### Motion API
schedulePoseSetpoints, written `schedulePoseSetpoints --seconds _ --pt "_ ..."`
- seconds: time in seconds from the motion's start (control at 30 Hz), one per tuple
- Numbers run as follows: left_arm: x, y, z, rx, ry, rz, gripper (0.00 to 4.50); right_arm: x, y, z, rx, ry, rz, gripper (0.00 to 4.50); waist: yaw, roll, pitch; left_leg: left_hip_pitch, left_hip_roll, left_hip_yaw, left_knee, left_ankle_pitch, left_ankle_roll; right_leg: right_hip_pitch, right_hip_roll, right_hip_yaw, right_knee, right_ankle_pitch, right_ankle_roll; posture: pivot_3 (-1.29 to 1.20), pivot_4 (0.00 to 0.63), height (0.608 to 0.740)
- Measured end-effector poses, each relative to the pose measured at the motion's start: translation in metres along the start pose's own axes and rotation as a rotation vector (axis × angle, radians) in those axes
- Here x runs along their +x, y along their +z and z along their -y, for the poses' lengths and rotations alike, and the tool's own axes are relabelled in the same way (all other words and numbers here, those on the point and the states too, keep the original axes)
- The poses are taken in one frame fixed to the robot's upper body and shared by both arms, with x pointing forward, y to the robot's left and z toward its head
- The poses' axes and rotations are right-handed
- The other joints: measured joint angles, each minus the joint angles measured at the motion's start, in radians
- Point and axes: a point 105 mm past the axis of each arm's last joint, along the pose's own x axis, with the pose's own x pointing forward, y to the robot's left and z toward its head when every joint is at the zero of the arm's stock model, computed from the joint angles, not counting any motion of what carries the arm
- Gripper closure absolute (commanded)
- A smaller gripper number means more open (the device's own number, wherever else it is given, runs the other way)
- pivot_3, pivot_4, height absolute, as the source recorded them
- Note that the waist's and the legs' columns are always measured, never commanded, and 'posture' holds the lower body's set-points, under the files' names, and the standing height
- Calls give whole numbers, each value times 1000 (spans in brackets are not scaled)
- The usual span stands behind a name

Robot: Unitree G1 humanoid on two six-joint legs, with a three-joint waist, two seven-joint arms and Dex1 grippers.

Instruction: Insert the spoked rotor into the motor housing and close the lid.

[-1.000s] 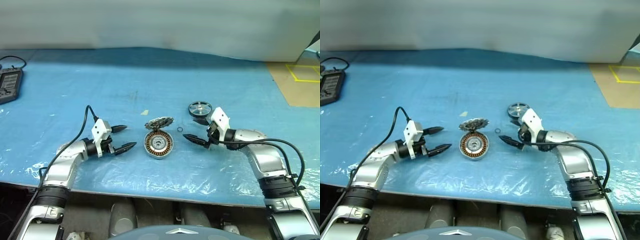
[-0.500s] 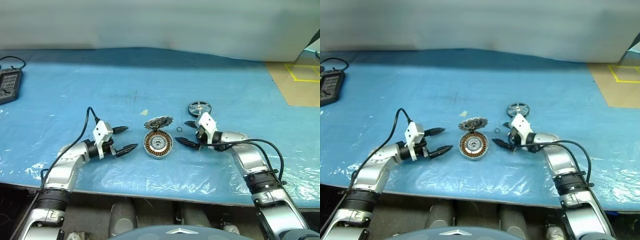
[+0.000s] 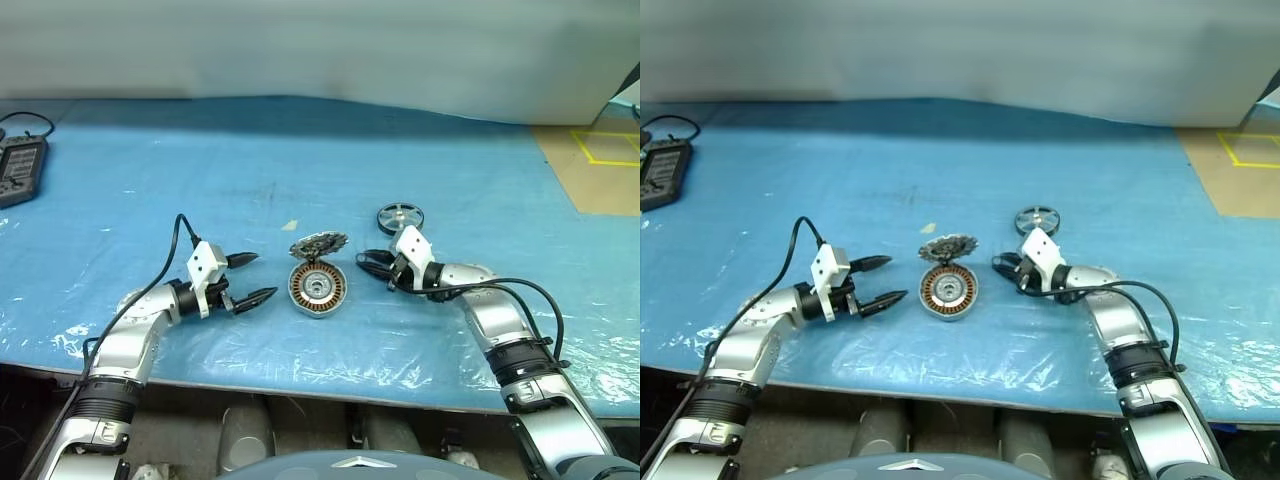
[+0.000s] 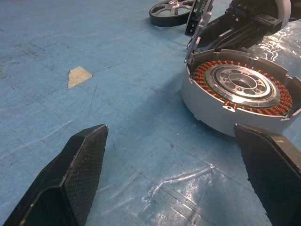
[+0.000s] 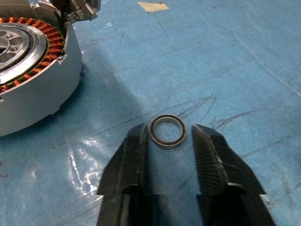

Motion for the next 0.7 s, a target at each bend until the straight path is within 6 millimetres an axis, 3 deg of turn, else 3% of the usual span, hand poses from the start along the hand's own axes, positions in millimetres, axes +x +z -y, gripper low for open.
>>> schedulePoseSetpoints --seconds 0.27,0.4,0.7 --pt "1 0 -1 1 0 0 0 -6 -2 -1 -11 -7 -10 3686 3 0 0 -1 0 0 0 0 0 0 0 0 -2 0 0 0 150 740" --pt "0 0 0 1 -6 -1 0 -25 0 -7 16 59 -29 3686 4 1 0 -2 0 0 -1 0 0 0 0 0 -3 0 0 0 150 740" --pt "2 1 5 14 -44 15 0 -35 56 -31 -54 266 63 3686 1 1 0 -2 1 0 -1 0 0 -1 0 0 -2 0 0 0 150 740"
